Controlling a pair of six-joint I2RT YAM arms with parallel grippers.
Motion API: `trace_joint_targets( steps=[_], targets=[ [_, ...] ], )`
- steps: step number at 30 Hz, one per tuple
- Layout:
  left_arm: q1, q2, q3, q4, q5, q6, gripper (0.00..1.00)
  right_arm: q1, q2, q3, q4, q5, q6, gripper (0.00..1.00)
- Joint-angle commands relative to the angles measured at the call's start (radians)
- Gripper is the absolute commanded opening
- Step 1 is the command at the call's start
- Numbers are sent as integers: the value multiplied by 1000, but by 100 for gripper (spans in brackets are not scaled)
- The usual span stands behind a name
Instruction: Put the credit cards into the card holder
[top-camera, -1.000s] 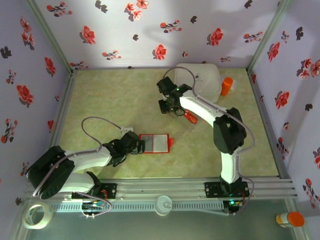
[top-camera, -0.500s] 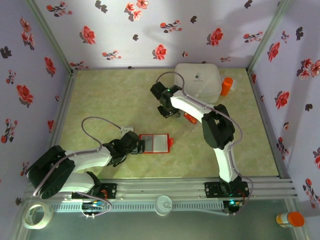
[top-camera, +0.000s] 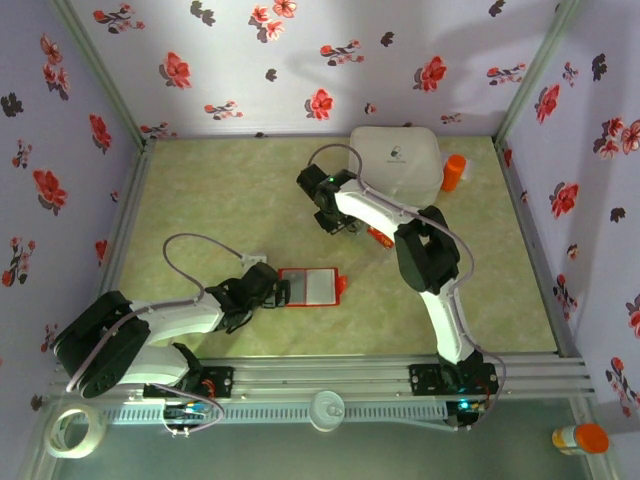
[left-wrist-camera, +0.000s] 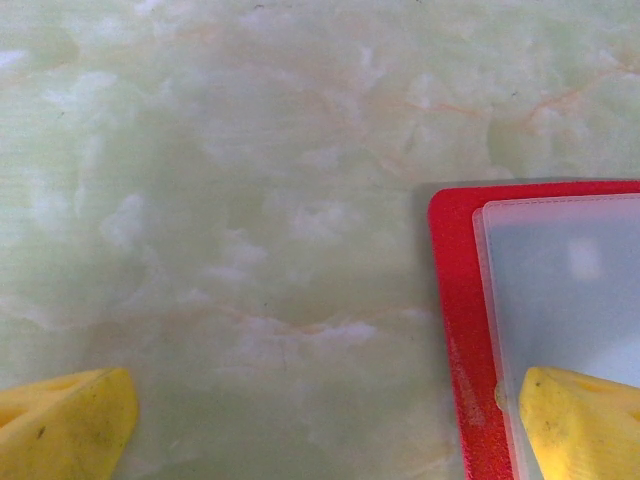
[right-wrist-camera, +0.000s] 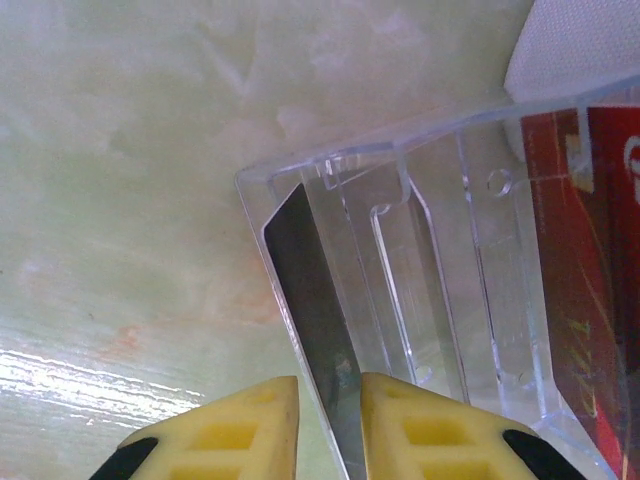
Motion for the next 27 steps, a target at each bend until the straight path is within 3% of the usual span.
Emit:
trace_joint_targets(
  steps=[1, 13, 27],
  targets=[
    [4, 34, -22, -21, 34, -20, 100, 5, 31, 39, -36, 32, -15, 22],
    [4, 30, -23, -22, 32, -19, 100, 5, 26, 46, -43, 32, -60, 1],
    [5, 19, -24, -30, 31, -18, 100, 91, -156, 68, -17, -15, -133, 0]
  ],
)
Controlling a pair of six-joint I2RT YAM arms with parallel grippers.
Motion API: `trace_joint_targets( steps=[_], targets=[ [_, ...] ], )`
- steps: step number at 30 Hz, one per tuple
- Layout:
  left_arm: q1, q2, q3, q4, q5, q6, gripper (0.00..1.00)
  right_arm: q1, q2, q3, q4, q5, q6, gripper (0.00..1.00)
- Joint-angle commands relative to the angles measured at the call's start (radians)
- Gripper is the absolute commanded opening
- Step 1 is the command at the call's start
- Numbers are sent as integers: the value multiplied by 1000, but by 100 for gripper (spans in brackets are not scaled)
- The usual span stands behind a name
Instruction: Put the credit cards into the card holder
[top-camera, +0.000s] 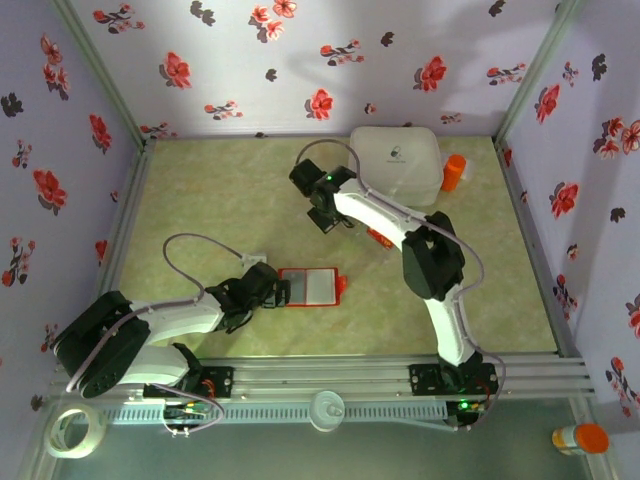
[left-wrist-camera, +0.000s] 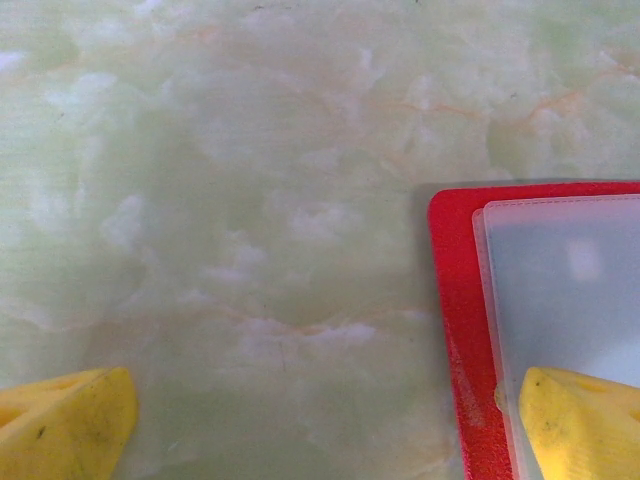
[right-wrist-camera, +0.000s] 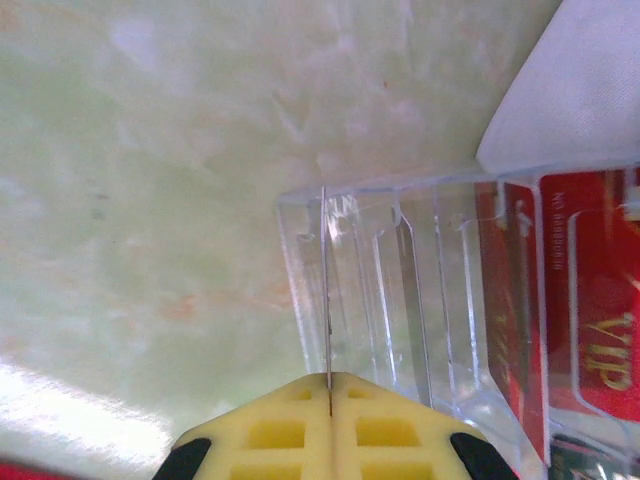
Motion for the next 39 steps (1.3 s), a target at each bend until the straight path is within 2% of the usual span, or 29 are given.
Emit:
trace_joint_targets(
  steps=[1, 5, 8, 12, 16, 21, 25, 30, 39],
  targets=[
    [4, 19, -23, -34, 31, -18, 100, 38, -81, 31, 1, -44, -2, 0],
    [4, 12, -18, -47, 27, -16, 100, 45, -179, -60, 74, -135, 105, 0],
    [4, 3, -14, -61, 24, -14, 100, 41, -317, -248, 238, -254, 242, 0],
    [4, -13, -14, -79, 14, -13, 100, 32, -515, -573, 558, -411, 482, 0],
    [4, -20, -13, -105, 10, -9, 100, 31, -654, -879, 906, -499, 724, 0],
    [4, -32, -23, -118, 8, -10, 100, 55, -740, -1139, 1212, -492, 910, 0],
    [4, -31, -22, -123, 6, -11, 100, 83, -751, -1258, 1334, -460, 962, 0],
    [4, -27, -20, -125, 4, -14, 100, 98, -719, -1355, 1486, -458, 1018, 0],
    [4, -17, -20, -121, 0, -18, 100, 125, -655, -1438, 1615, -423, 1057, 0]
  ],
)
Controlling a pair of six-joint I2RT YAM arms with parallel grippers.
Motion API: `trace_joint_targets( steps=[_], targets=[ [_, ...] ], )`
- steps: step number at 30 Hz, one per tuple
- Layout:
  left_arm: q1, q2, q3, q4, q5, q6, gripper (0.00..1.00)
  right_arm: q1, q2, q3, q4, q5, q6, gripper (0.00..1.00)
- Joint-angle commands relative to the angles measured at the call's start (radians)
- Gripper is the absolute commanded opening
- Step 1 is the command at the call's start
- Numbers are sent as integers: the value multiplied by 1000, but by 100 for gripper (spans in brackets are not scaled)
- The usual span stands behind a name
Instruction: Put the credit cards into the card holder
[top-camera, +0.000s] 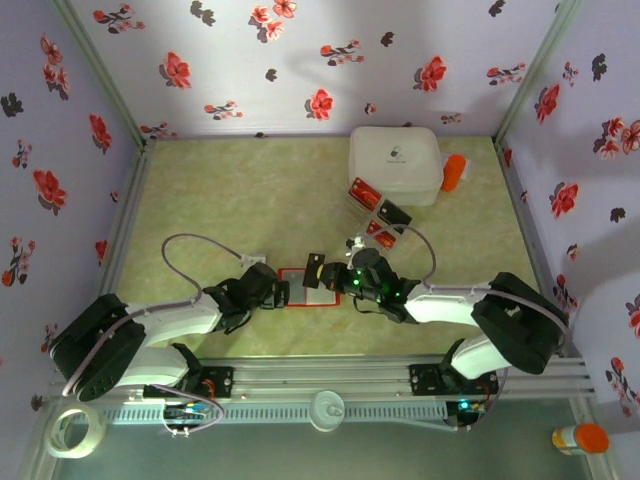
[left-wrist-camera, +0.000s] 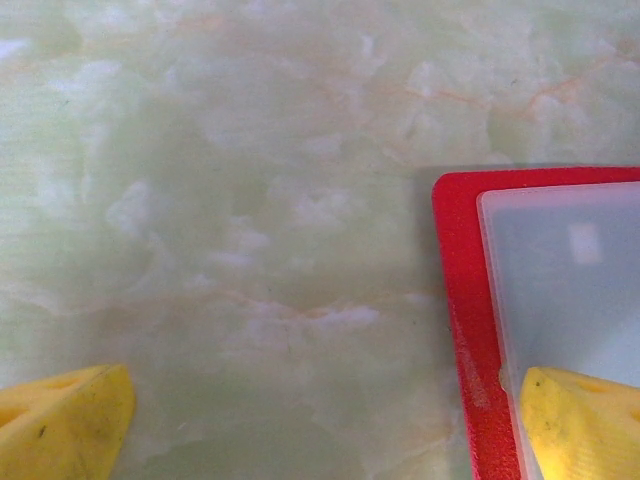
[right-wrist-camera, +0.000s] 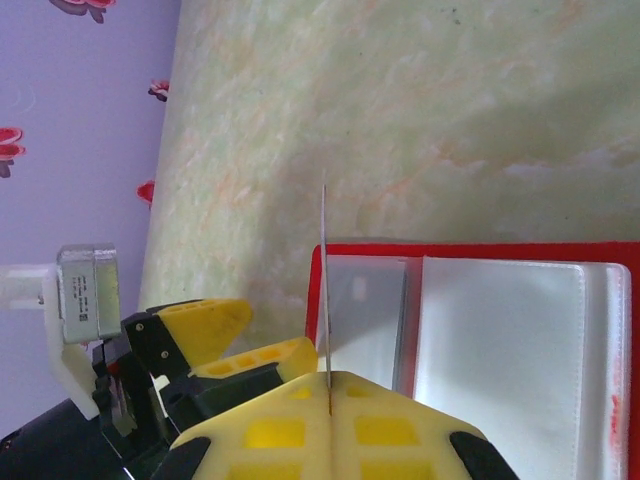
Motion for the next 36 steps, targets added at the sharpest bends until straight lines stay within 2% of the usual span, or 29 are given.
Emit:
trace_joint_targets(
  steps=[1, 25, 36],
  targets=[
    [3, 11, -19, -82, -9, -19, 100, 9, 25, -35, 101, 41, 34, 0],
    [4, 8, -23, -77, -9, -21, 100, 11, 163, -102, 277, 47, 87, 0],
    [4, 7, -25, -76, -8, -23, 100, 12, 218, -105, 347, 9, 107, 0]
  ],
)
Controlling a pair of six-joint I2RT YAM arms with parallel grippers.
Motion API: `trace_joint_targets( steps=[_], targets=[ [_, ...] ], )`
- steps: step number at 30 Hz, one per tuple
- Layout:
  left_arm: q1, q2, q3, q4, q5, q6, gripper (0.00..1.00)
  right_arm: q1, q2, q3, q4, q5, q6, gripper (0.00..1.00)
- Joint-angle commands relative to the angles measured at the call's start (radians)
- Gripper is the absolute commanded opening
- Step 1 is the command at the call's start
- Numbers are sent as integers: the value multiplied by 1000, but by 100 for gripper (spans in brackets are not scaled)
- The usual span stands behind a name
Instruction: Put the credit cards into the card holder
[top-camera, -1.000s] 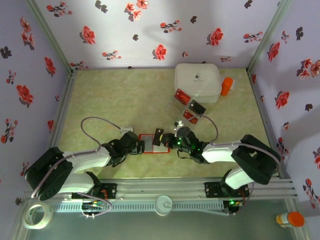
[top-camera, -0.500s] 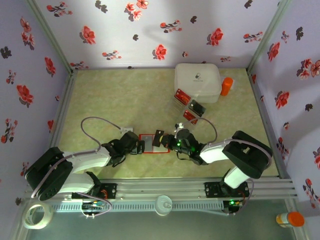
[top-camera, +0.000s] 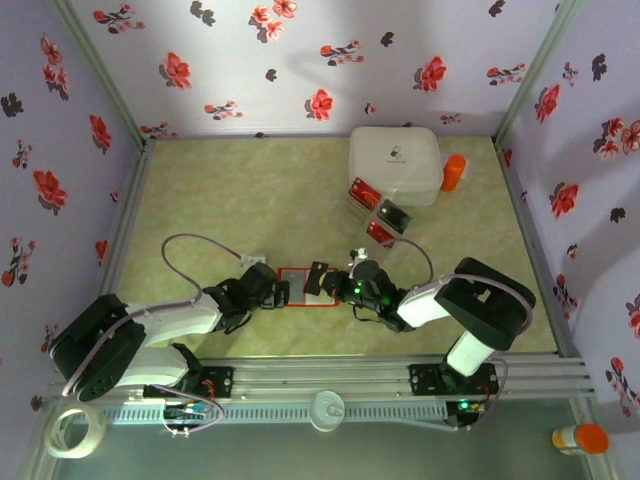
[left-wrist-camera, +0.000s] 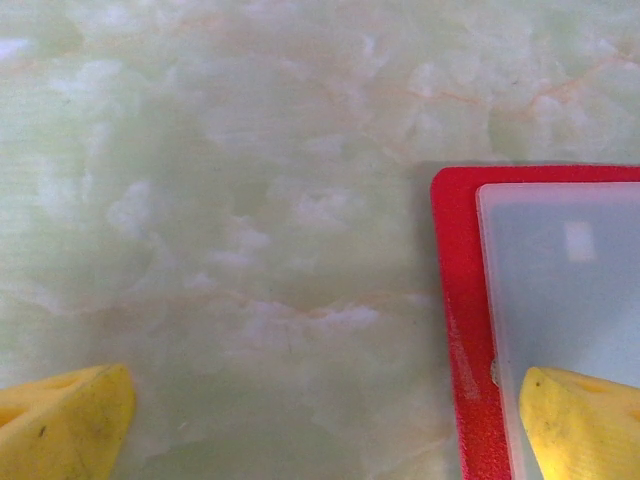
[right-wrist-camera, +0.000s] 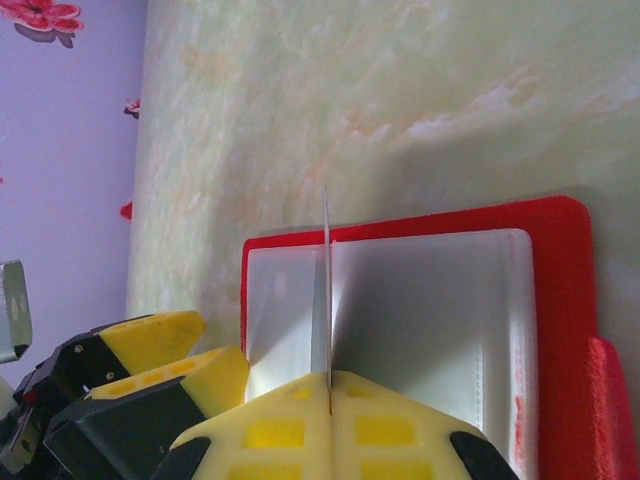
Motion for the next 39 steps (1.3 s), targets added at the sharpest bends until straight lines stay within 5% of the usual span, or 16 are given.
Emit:
trace_joint_targets(
  steps=[1, 39],
  targets=[
    [5, 6, -25, -76, -10, -20, 100, 8, 28, -11, 56, -12, 18, 0],
    [4, -17, -43, -76, -10, -25, 100, 9, 147, -32, 235, -38, 106, 0]
  ],
)
